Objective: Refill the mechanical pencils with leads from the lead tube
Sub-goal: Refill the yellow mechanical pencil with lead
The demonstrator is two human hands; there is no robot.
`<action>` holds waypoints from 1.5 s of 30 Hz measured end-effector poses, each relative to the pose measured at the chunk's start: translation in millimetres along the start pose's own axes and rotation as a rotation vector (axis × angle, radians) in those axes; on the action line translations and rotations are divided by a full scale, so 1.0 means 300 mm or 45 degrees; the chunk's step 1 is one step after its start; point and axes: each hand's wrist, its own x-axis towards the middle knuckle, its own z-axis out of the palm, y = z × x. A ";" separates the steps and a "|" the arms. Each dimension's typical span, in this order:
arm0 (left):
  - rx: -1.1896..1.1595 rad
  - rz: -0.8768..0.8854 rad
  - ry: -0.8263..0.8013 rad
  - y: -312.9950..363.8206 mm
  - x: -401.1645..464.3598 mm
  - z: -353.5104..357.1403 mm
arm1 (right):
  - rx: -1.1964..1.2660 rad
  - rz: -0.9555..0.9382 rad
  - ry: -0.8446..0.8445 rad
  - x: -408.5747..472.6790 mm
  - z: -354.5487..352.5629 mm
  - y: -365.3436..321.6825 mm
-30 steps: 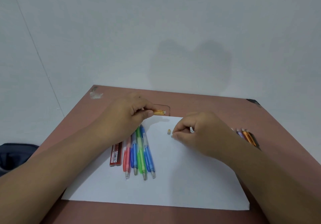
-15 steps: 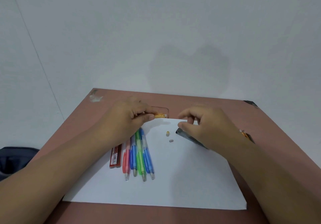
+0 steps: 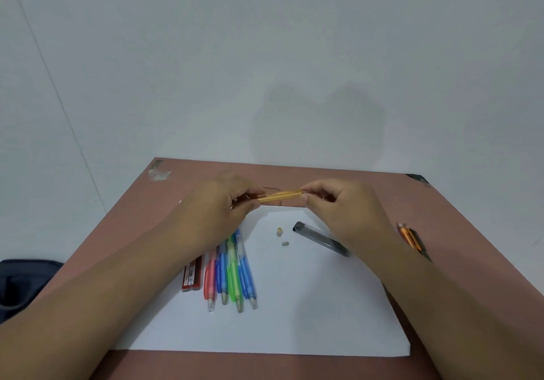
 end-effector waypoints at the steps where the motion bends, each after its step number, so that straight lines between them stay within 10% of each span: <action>1: 0.018 -0.028 -0.023 -0.001 0.002 0.000 | -0.037 0.029 -0.002 0.006 -0.003 0.009; 24: 0.005 -0.115 -0.122 -0.028 0.007 -0.011 | -0.635 0.178 -0.500 -0.028 -0.089 -0.036; 36: -0.351 0.123 0.045 0.060 -0.017 -0.014 | -0.235 -0.318 -0.197 -0.053 -0.070 -0.060; 45: -0.151 0.268 0.115 0.076 -0.023 -0.016 | -0.054 -0.262 -0.209 -0.064 -0.056 -0.058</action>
